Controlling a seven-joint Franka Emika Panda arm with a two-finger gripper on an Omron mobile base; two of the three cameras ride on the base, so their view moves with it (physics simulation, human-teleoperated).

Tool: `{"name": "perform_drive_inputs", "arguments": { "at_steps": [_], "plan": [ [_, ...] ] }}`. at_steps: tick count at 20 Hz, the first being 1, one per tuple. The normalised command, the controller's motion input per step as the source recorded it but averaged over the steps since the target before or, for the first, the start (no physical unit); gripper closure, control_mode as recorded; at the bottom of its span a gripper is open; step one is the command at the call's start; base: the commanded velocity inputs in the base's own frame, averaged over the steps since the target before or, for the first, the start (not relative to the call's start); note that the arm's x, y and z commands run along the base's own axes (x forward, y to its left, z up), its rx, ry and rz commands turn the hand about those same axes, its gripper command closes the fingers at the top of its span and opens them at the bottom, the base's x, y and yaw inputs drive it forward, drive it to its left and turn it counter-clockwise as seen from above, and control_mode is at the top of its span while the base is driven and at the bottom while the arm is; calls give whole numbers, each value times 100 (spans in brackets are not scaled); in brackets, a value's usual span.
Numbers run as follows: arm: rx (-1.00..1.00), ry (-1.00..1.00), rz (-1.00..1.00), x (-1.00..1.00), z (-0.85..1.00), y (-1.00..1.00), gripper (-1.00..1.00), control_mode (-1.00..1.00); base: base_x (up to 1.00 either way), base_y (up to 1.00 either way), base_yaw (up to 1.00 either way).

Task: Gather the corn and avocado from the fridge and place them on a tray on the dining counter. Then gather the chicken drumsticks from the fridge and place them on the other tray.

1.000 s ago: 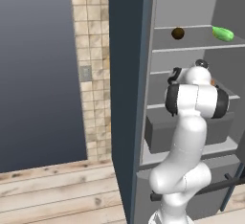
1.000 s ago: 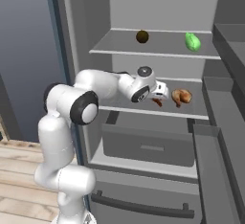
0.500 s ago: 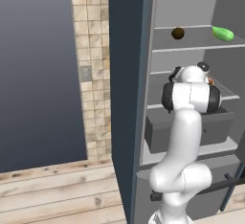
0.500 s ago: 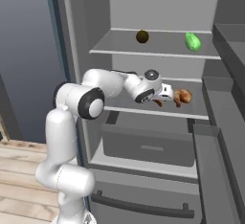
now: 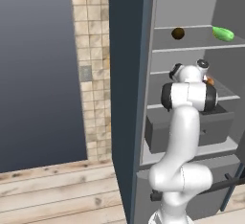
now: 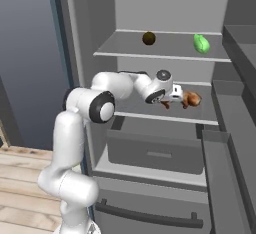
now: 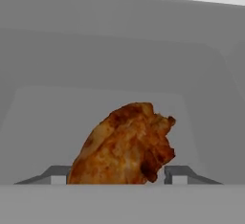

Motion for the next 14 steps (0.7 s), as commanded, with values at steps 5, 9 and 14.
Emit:
{"name": "perform_drive_inputs", "arguments": {
  "at_steps": [5,9,14],
  "plan": [
    [-3,-4,5,-51,-27,30,100,-100,0,0,0],
    [0,-9,1,-66,-9,30,100,-100,0,0,0],
    [0,-14,-1,-77,26,19,100,-100,0,0,0]
  ]
}}
